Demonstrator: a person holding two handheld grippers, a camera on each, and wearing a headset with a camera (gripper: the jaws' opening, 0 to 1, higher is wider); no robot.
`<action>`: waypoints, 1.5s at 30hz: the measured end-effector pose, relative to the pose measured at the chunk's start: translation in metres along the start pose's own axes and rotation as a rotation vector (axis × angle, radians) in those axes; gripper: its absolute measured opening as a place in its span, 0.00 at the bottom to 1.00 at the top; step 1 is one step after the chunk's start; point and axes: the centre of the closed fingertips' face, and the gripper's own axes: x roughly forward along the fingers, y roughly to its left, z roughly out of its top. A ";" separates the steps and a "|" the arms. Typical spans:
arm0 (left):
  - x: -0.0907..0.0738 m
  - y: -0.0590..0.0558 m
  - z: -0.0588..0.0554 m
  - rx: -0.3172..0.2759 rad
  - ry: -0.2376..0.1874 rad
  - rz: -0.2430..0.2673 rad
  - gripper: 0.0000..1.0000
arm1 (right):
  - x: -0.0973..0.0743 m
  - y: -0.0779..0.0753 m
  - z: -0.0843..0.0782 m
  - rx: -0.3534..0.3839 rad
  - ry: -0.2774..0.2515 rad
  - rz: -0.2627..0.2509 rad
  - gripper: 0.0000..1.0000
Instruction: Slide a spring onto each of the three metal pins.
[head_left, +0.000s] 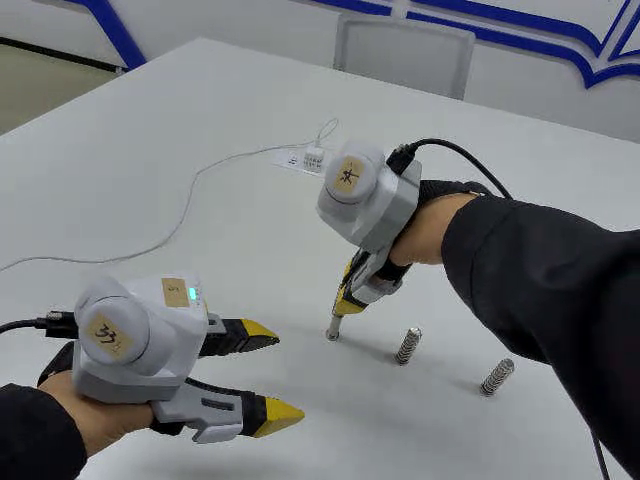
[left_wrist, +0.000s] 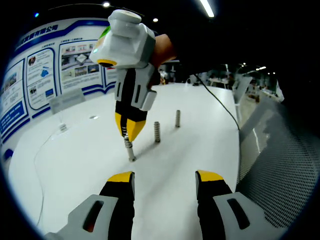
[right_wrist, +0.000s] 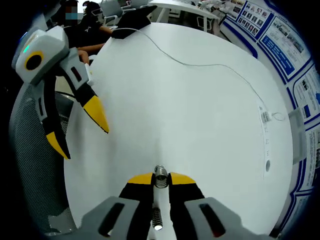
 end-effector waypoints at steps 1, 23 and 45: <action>0.000 0.000 0.000 -0.001 0.000 0.000 0.50 | 0.002 0.000 0.000 0.001 0.002 0.001 0.12; -0.001 0.002 -0.006 -0.017 0.007 0.004 0.49 | 0.031 0.016 -0.007 0.016 0.027 0.041 0.12; 0.000 0.004 -0.004 -0.014 0.011 0.006 0.49 | 0.019 0.011 -0.011 0.043 -0.037 0.007 0.22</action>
